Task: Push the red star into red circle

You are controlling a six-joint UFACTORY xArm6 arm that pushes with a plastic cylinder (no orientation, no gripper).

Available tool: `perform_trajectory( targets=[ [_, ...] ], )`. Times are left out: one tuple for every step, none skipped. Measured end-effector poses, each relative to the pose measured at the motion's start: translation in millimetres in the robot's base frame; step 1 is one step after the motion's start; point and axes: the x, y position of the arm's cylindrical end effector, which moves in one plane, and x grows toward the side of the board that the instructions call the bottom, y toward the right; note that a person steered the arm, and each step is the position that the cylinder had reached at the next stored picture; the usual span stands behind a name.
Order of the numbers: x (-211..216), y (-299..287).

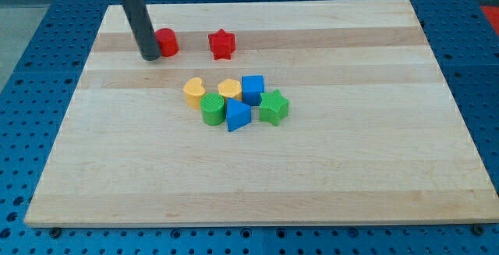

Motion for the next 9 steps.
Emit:
perform_trajectory(
  targets=[
    [8.5,1.6],
    [14.5,1.6],
    [-13.4,15.1],
    [-12.3,20.0],
    [37.0,20.0],
    [75.9,42.9],
    [80.1,91.7],
    [65.0,142.8],
    [34.1,152.9]
  ],
)
